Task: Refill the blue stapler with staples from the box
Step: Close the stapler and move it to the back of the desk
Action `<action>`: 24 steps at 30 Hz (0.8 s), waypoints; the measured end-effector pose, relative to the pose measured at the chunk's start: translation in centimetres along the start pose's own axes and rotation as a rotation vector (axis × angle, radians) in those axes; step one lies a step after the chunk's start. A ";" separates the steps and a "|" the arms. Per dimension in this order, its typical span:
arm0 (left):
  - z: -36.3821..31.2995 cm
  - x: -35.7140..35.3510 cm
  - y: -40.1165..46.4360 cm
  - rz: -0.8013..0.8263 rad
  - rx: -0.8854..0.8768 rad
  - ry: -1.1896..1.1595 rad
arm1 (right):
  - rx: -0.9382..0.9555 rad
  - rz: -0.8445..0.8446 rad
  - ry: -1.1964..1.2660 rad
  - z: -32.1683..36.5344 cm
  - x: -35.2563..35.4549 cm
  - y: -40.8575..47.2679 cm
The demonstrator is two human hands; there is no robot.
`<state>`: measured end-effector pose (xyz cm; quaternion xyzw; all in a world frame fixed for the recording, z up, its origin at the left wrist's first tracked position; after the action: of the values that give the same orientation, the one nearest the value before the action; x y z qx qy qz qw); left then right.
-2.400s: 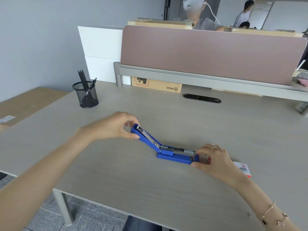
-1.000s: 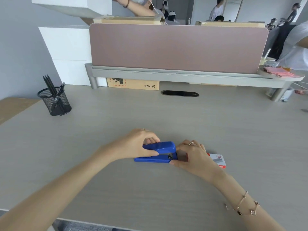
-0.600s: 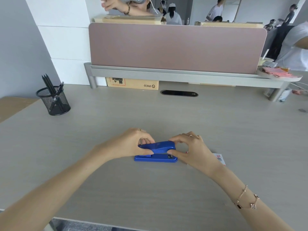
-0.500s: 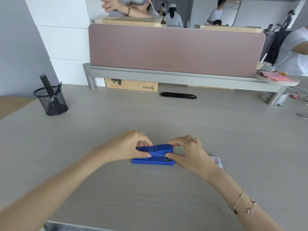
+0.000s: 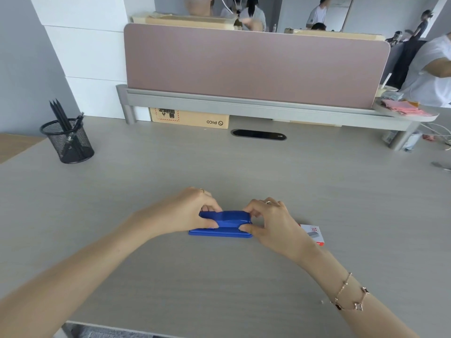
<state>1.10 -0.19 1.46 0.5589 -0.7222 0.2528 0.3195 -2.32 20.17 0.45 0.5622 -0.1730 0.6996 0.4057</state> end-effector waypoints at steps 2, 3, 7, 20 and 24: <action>0.0 0.0 -0.1 -0.002 0.000 0.000 | -0.009 0.020 0.011 0.0 0.1 0.0; 0.1 0.0 -0.1 -0.006 0.000 -0.003 | -0.014 0.029 0.020 0.0 0.1 0.0; -0.1 -0.1 -0.3 -0.011 0.005 -0.001 | -0.015 0.049 0.017 0.2 0.6 0.0; -0.4 0.4 -1.1 -0.005 -0.021 0.017 | 0.014 0.059 0.009 0.6 1.6 0.2; -0.5 0.5 -1.4 -0.012 -0.039 0.036 | 0.031 0.043 -0.035 0.8 1.7 0.3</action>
<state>2.42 -0.52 2.15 0.5524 -0.7178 0.2468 0.3446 -2.12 20.03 2.31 0.5768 -0.1812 0.7008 0.3786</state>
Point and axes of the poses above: each hand's wrist, its own y-axis towards the middle knuckle, its own x-axis out of the back of the hand, z = x × y, the point moved 2 cm from there along y, towards the middle knuckle, and after that the axes turned 13 degrees about -y, right-handed, at the moved point
